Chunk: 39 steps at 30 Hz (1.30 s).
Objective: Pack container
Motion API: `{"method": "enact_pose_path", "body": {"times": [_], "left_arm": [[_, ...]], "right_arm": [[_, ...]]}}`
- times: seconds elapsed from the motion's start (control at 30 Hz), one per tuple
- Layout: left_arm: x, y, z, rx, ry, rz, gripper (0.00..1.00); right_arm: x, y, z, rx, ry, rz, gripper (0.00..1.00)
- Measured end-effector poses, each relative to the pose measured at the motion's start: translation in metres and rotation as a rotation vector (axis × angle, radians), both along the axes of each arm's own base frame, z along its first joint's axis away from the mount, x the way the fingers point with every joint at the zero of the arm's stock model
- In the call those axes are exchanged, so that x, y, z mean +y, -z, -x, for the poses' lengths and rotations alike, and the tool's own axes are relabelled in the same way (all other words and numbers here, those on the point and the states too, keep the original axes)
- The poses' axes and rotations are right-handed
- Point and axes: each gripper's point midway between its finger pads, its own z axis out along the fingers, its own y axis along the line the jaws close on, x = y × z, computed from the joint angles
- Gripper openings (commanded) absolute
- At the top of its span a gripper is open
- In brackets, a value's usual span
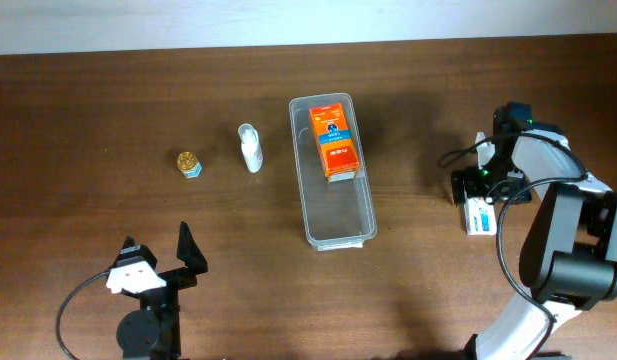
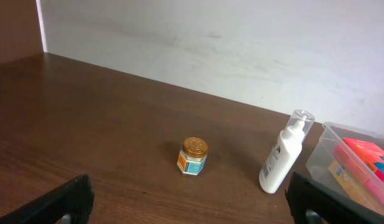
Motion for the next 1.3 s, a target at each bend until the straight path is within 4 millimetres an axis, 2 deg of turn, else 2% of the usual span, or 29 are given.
{"method": "enact_pose_path", "body": {"times": [0.2,0.47,0.67,0.83,1.3], "left_arm": [[0.000,0.000,0.000,0.000,0.000,0.000,0.99],[0.000,0.000,0.000,0.000,0.000,0.000,0.99],[0.000,0.000,0.000,0.000,0.000,0.000,0.99],[0.000,0.000,0.000,0.000,0.000,0.000,0.99],[0.000,0.000,0.000,0.000,0.000,0.000,0.99]], "right_arm": [[-0.001,0.002,-0.005,-0.021,0.000,0.005,1.00],[0.002,0.010,0.004,-0.003,0.000,-0.008,1.00],[0.005,0.011,0.003,-0.008,0.000,-0.022,0.84],[0.007,0.012,0.002,-0.013,0.005,-0.031,0.51],[0.011,0.009,0.006,0.006,0.009,-0.059,0.51]]}}
